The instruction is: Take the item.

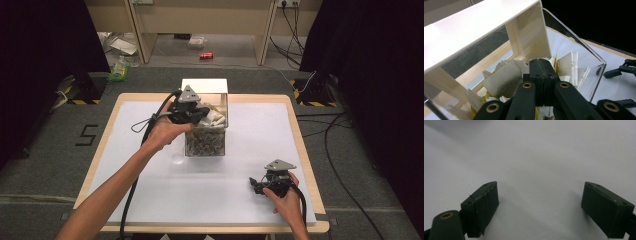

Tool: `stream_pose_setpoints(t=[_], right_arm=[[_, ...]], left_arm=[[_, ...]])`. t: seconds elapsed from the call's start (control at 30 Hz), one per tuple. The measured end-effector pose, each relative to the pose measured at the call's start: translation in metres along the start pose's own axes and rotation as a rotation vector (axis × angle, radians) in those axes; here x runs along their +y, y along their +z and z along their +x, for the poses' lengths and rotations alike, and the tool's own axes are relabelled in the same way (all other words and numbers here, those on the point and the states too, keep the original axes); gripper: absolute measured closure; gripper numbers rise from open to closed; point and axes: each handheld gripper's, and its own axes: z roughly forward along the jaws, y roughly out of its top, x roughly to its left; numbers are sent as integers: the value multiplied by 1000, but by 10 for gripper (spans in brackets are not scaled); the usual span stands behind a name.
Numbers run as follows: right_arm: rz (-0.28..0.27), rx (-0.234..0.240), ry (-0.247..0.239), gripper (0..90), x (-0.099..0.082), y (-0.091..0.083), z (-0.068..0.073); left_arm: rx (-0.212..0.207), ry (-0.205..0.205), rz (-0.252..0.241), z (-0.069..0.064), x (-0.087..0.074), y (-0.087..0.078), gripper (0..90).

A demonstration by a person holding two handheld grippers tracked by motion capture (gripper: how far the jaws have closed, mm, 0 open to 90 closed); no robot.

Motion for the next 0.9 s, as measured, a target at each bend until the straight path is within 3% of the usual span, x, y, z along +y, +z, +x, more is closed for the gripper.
stream_pose_setpoints(t=[0.4, 0.63, 0.73, 0.9], right_arm=[[0, 0, 1, 149, 0, 0, 0], [0, 0, 0, 149, 0, 0, 0], [1, 0, 0, 148, 0, 0, 0], [1, 0, 0, 149, 0, 0, 0]], left_arm=[[-14, -15, -52, 4, 5, -17, 892], [-22, -34, -55, 6, 5, -16, 874], [-18, -23, -46, 7, 5, -15, 852], [-21, -23, -28, 7, 4, -12, 891]])
